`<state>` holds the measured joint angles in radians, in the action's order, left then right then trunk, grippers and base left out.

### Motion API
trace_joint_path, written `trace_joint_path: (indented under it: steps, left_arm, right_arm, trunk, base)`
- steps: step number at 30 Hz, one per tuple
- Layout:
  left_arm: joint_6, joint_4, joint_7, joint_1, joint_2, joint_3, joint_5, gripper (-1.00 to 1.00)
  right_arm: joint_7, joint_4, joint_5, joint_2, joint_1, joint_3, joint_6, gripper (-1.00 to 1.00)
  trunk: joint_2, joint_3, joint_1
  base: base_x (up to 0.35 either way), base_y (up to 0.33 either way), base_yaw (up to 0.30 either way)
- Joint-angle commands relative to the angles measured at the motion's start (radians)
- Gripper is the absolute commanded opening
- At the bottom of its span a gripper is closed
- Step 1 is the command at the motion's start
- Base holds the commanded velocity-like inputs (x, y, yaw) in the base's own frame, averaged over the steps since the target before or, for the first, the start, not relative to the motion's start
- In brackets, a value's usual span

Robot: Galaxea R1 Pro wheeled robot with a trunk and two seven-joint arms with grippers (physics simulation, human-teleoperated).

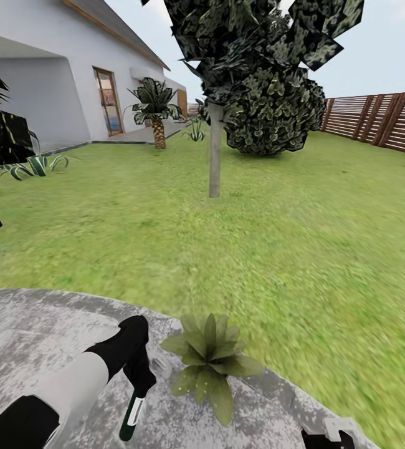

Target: Pick up the pesticide atomizer in the garden and spray insectifuge to fully cover both potted plants in the garden.

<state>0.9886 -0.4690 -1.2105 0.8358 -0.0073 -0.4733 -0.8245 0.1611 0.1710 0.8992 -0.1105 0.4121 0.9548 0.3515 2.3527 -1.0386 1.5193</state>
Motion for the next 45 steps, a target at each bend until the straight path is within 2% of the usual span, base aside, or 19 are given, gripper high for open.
trace_joint_path:
  steps: [1,11,23,28,45]
  left_arm:
    - [0.007,-0.001,-0.011,0.000,-0.001,-0.001,-0.010,-1.00]
    - [0.008,-0.002,-0.010,0.001,-0.012,-0.005,-0.014,-1.00]
    - [0.007,-0.007,-0.011,0.019,-0.014,-0.007,-0.016,-1.00]
    - [0.001,0.009,-0.011,0.003,0.007,-0.007,-0.018,-1.00]
    - [0.000,-0.007,-0.007,0.018,-0.010,-0.014,-0.019,-1.00]
  right_arm:
    - [0.008,0.001,0.003,0.000,0.001,0.009,0.003,1.00]
    - [0.008,0.001,0.003,0.002,0.001,0.009,0.003,1.00]
    - [0.008,0.002,0.001,-0.001,0.001,0.010,0.004,1.00]
    - [0.008,0.003,-0.003,0.006,0.001,0.011,0.006,1.00]
    - [0.009,0.007,0.002,-0.005,0.001,0.010,0.007,1.00]
  trunk:
    - [0.000,-0.001,0.000]
    - [0.000,-0.001,0.000]
    - [0.000,-0.001,0.000]
    - [0.000,-0.001,0.000]
    - [0.000,-0.001,0.000]
  base:
    - [0.229,0.222,0.000]
    - [0.271,0.104,0.000]
    - [0.013,0.000,0.000]
    - [0.000,0.000,0.000]
    - [0.068,0.000,0.000]
